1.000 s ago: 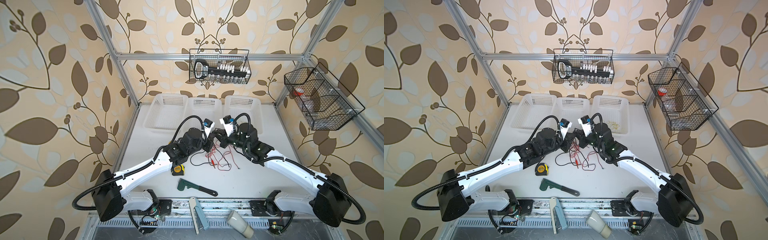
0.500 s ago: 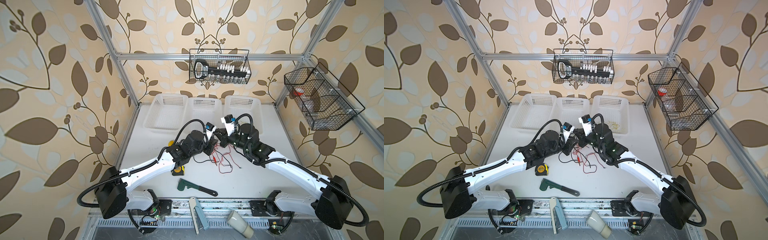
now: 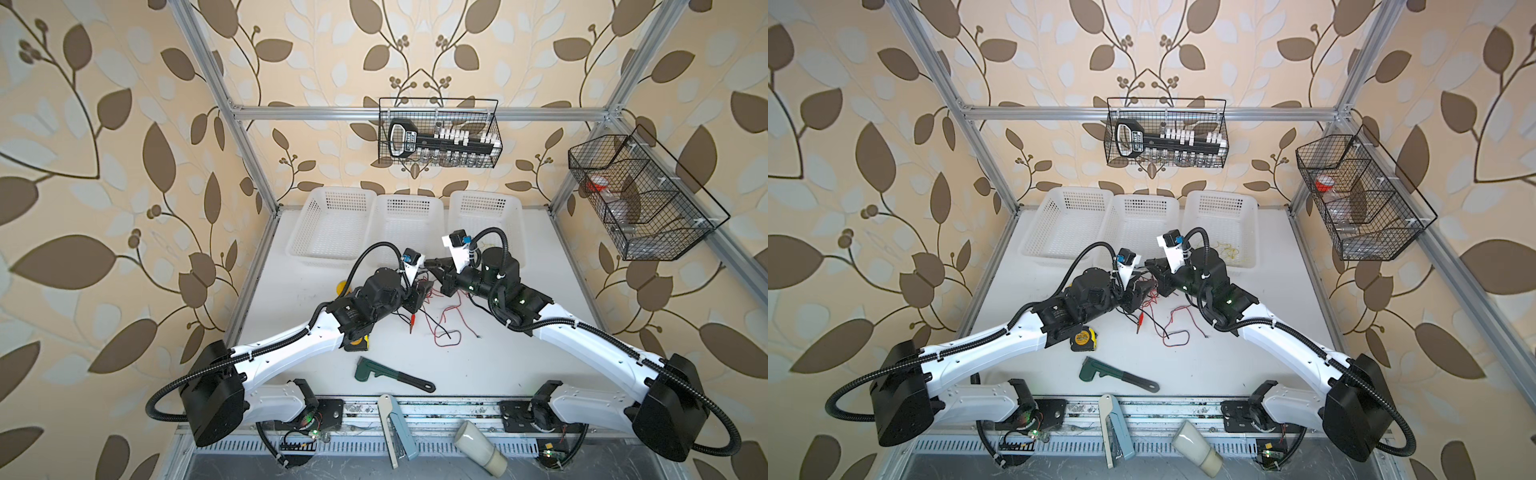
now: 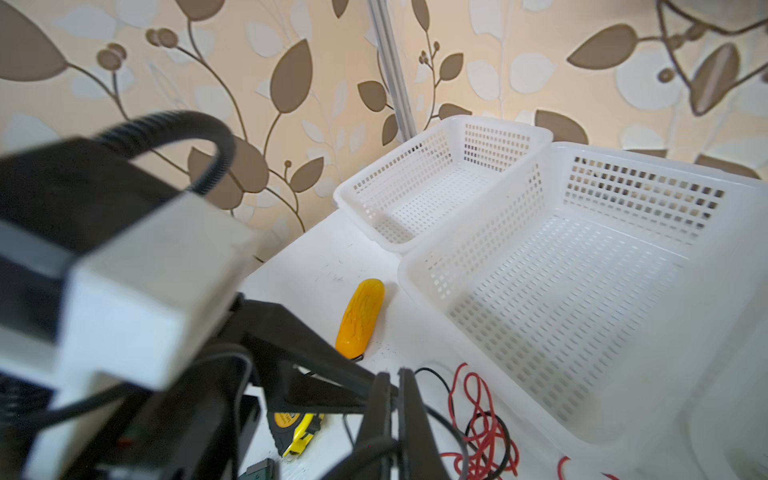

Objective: Untangle the cables

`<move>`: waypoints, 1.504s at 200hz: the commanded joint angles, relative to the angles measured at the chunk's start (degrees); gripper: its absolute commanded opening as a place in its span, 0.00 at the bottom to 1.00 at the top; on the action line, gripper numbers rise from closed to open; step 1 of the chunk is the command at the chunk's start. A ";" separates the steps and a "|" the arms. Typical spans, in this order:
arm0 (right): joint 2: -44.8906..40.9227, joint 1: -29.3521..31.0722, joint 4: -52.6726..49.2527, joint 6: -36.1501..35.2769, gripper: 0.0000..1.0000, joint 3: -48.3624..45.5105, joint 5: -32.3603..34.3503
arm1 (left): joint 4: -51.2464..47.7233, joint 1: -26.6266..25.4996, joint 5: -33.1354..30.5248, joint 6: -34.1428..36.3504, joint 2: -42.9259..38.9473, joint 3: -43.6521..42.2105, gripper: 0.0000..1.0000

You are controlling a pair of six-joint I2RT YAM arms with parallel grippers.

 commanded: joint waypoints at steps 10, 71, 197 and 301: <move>-0.88 0.26 -3.91 -1.48 0.00 2.78 5.63 | 3.33 -0.27 -5.03 1.00 -2.96 -0.67 0.52; -2.10 0.27 -3.31 -1.57 0.00 2.83 3.96 | 0.84 -0.22 -3.31 1.12 -0.74 -0.27 0.55; -2.29 1.18 -3.88 -5.54 0.00 6.20 19.63 | 1.19 -0.19 -4.44 -0.07 0.07 -0.16 0.55; -0.96 -5.42 0.03 0.84 0.00 14.42 7.27 | 1.01 -0.18 -6.34 -0.34 -2.44 -2.37 0.68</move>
